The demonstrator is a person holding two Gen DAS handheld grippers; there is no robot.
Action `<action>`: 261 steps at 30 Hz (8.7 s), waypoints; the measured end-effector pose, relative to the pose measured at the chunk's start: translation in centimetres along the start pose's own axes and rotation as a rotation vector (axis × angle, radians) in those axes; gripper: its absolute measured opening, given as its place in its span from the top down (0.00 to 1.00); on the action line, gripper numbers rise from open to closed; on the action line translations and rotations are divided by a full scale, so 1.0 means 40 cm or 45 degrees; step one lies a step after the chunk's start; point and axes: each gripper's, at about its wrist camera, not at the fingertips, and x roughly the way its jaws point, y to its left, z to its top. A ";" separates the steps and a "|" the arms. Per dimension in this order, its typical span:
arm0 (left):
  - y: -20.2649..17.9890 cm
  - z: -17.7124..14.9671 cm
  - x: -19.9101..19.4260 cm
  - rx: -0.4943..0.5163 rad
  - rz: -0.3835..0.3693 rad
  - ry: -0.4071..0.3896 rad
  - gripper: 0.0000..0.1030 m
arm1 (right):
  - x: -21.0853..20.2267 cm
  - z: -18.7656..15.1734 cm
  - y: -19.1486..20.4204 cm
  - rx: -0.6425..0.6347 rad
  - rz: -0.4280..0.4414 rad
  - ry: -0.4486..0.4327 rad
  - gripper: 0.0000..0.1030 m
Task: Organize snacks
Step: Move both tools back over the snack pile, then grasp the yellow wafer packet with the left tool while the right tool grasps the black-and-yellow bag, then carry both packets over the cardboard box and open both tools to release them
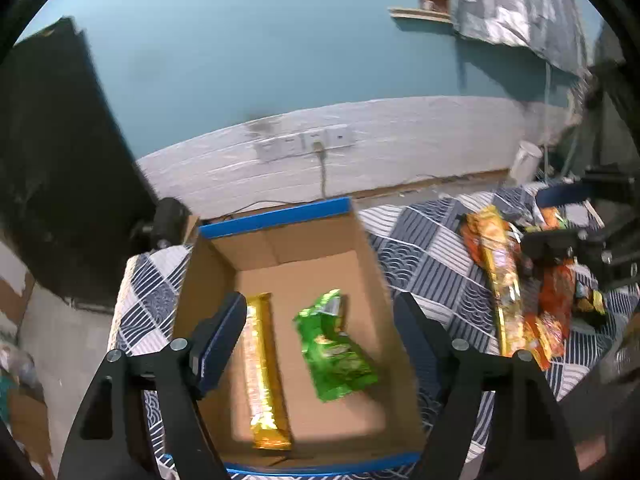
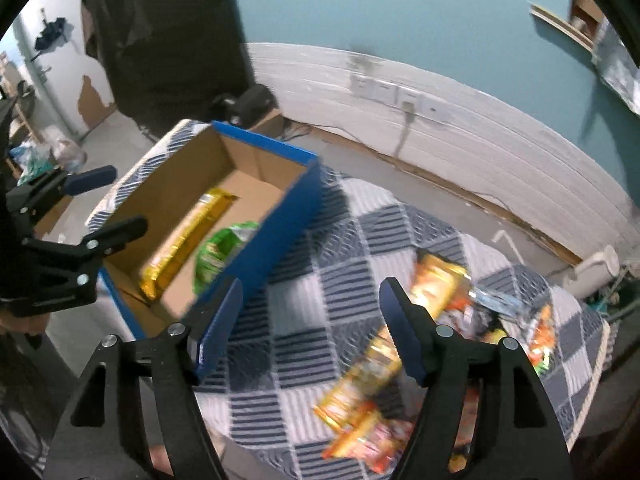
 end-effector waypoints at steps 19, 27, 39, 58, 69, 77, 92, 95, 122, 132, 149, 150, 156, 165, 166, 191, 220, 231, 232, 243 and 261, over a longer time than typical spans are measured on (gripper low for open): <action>-0.246 0.015 0.069 0.138 -0.167 0.151 0.24 | -0.116 -0.186 -0.290 0.251 -0.139 -0.006 0.28; -0.305 0.014 0.096 0.215 -0.183 0.166 0.24 | -0.144 -0.254 -0.376 0.304 -0.185 0.009 0.23; -0.374 -0.015 0.169 0.276 -0.243 0.244 0.24 | -0.038 -0.407 -0.483 0.333 -0.099 0.276 0.20; -0.463 -0.063 0.241 0.328 -0.299 0.381 0.24 | 0.119 -0.562 -0.502 0.267 -0.053 0.551 0.19; -0.459 -0.036 0.268 0.254 -0.319 0.398 0.24 | 0.157 -0.594 -0.476 0.265 -0.091 0.581 0.39; -0.464 -0.004 0.299 0.172 -0.353 0.408 0.24 | 0.076 -0.570 -0.496 0.384 -0.080 0.506 0.40; -0.501 0.030 0.379 0.125 -0.370 0.458 0.22 | -0.018 -0.423 -0.597 0.538 -0.156 0.123 0.40; -0.506 0.032 0.408 0.102 -0.374 0.488 0.22 | -0.015 -0.413 -0.596 0.544 -0.145 0.115 0.40; -0.476 0.033 0.403 0.124 -0.346 0.454 0.69 | -0.013 -0.354 -0.556 0.475 -0.141 0.086 0.40; -0.462 0.052 0.283 0.196 -0.293 0.343 0.69 | -0.069 -0.305 -0.504 0.437 -0.158 0.026 0.40; -0.351 0.091 0.117 0.191 -0.185 0.188 0.69 | -0.109 -0.208 -0.395 0.338 -0.144 -0.044 0.40; -0.342 0.092 0.110 0.186 -0.184 0.181 0.69 | -0.110 -0.203 -0.389 0.332 -0.144 -0.046 0.40; -0.287 0.094 0.067 0.176 -0.163 0.146 0.69 | -0.107 -0.165 -0.345 0.296 -0.121 -0.054 0.40; -0.181 0.084 0.026 0.142 -0.101 0.094 0.69 | -0.093 -0.098 -0.261 0.238 -0.074 -0.064 0.40; -0.167 0.081 0.026 0.133 -0.098 0.092 0.69 | -0.089 -0.088 -0.249 0.229 -0.068 -0.063 0.40; 0.162 -0.014 0.137 -0.054 0.045 0.204 0.69 | 0.121 0.109 0.069 -0.008 0.112 0.047 0.40; 0.250 -0.077 0.197 -0.128 0.076 0.285 0.52 | 0.240 0.147 0.175 -0.035 0.187 0.147 0.28; 0.216 -0.061 0.172 -0.094 0.071 0.262 0.43 | 0.203 0.128 0.116 0.012 0.154 0.119 0.28; 0.212 -0.060 0.170 -0.093 0.068 0.263 0.43 | 0.199 0.126 0.112 0.014 0.151 0.115 0.28; 0.144 -0.026 0.142 -0.052 0.014 0.236 0.41 | 0.149 0.089 0.024 0.088 0.123 0.088 0.27; -0.028 0.013 0.145 0.098 -0.048 0.255 0.39 | 0.076 -0.045 -0.175 0.252 0.014 0.081 0.23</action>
